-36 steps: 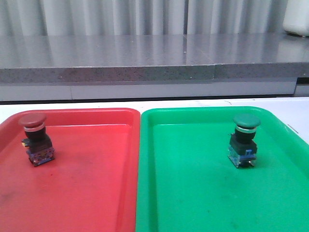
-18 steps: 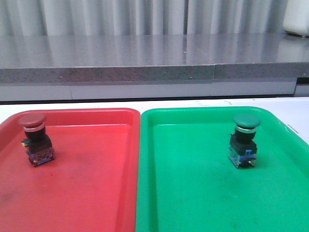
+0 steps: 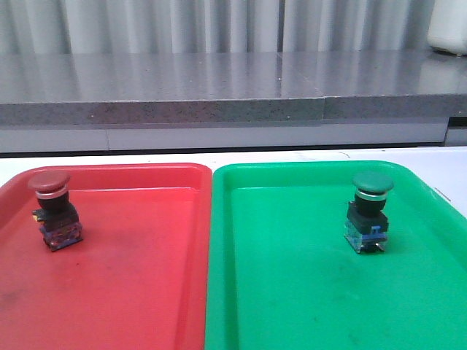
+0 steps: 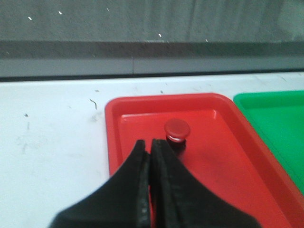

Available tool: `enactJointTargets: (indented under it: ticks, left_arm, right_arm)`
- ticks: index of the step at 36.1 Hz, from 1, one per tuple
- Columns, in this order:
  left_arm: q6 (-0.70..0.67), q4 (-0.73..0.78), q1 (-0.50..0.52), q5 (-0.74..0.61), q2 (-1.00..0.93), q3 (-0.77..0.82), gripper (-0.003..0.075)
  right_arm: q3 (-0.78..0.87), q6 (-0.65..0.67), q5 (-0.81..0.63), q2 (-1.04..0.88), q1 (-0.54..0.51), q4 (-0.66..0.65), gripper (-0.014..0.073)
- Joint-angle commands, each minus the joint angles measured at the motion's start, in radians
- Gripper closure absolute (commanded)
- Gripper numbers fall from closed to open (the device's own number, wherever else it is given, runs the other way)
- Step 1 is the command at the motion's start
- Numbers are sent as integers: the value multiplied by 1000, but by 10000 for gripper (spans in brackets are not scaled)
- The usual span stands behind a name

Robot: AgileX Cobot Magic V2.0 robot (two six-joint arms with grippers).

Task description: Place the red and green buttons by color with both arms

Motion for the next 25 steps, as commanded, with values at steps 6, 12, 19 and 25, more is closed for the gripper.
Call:
enactJointTargets:
  ticks: [6, 12, 19, 25]
  left_arm:
    - [0, 1, 56, -416, -100, 178, 740]
    - [0, 1, 65, -510, -154, 290, 740]
    - [0, 1, 65, -534, -154, 335, 740]
    - [0, 11, 65, -528, -154, 335, 740]
  right_arm:
    - [-24, -6, -56, 1, 2, -12, 701]
    - [-24, -6, -56, 1, 2, -12, 701]
    - [-24, -6, -56, 1, 2, -12, 701]
    - [-24, -6, -56, 1, 2, -12, 701]
